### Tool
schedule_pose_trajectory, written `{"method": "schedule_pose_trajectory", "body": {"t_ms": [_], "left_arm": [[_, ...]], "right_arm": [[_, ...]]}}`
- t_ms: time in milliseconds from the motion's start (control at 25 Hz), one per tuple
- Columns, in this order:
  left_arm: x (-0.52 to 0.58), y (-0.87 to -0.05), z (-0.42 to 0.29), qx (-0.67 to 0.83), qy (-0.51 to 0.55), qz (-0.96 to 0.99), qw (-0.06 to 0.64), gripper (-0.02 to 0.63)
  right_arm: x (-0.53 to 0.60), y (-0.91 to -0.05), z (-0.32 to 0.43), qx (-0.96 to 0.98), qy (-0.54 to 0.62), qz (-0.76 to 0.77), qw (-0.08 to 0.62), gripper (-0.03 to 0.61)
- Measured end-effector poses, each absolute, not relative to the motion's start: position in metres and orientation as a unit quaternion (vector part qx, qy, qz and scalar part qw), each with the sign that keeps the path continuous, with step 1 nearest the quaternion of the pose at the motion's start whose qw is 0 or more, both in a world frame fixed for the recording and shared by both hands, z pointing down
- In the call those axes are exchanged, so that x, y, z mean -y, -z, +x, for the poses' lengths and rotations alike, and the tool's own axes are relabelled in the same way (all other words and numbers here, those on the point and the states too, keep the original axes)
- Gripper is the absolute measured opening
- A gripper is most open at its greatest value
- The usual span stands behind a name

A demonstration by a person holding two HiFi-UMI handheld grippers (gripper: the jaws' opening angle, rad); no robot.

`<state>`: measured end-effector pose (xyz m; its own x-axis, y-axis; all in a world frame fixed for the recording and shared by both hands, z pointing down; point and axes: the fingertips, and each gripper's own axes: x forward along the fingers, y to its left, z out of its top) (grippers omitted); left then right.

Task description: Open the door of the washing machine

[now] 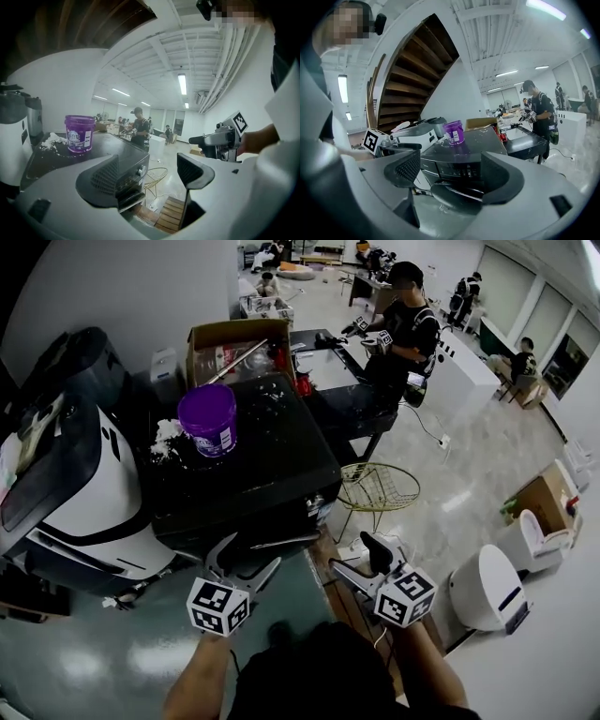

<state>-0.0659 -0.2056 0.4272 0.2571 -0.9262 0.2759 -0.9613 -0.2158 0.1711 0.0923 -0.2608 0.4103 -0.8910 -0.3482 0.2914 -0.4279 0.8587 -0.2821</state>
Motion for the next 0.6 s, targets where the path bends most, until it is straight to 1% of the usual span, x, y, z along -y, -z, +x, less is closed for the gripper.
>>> {"method": "schedule_pose_trajectory", "body": {"t_ms": [160, 320, 600], "left_arm": [[0.200, -0.444, -0.077, 0.621, -0.060, 0.763, 0.171, 0.407], [0.204, -0.458, -0.084, 0.649, -0.063, 0.735, 0.186, 0.404], [0.226, -0.484, -0.061, 0.692, -0.060, 0.683, 0.228, 0.402]], "right_arm": [[0.260, -0.433, 0.074, 0.959, -0.168, 0.172, 0.148, 0.387], [0.272, -0.450, 0.056, 0.964, -0.159, 0.122, 0.175, 0.373], [0.309, -0.479, 0.059, 0.967, -0.163, 0.037, 0.194, 0.360]]}}
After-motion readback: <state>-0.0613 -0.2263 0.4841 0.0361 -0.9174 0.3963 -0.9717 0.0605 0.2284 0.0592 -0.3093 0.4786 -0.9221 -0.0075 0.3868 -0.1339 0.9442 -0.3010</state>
